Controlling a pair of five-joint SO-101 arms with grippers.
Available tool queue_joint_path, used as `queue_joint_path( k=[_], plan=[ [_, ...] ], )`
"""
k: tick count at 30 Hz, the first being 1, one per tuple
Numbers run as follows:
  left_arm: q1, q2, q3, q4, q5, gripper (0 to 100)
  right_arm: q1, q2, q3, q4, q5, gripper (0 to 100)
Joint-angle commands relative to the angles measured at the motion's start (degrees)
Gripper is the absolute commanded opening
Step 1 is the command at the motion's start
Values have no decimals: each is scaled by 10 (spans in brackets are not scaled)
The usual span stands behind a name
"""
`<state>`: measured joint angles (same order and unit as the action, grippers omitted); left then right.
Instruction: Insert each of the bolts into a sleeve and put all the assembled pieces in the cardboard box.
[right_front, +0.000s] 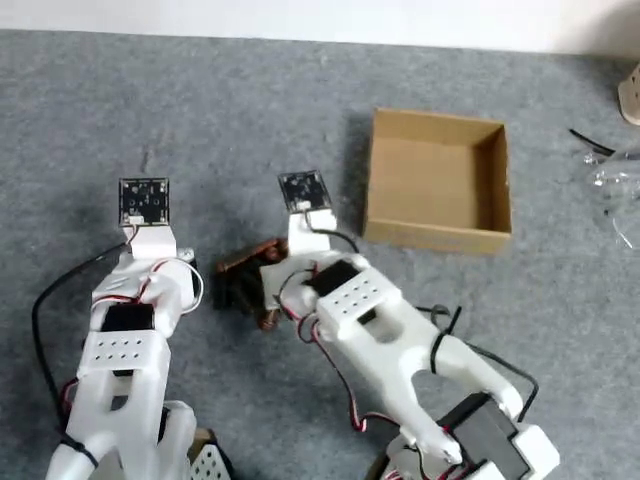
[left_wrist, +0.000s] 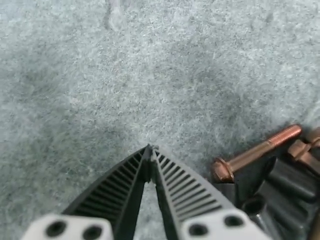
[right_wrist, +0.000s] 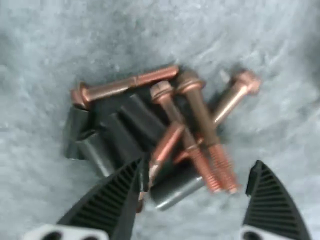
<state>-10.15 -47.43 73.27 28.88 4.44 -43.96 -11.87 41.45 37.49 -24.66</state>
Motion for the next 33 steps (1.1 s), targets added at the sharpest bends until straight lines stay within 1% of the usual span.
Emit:
queue_joint_path(
  k=[1,12,17,27,33],
  plan=[
    [-5,-18,-6,-12,5,6,-22,2,-25,-13,-65,293],
    [-6,-18,-6,-12,5,6,-16,76,-27,-13,-69,293],
    [-6,-18,-6,-12,5,6,-18,82,-28,14,-69,293],
    [-9,-18,-6,-12,5,6,-15,82,-24,17,-69,293],
    [-19,-18,-6,-12,7,6,-7,79,-48,115,-69,293]
  ],
)
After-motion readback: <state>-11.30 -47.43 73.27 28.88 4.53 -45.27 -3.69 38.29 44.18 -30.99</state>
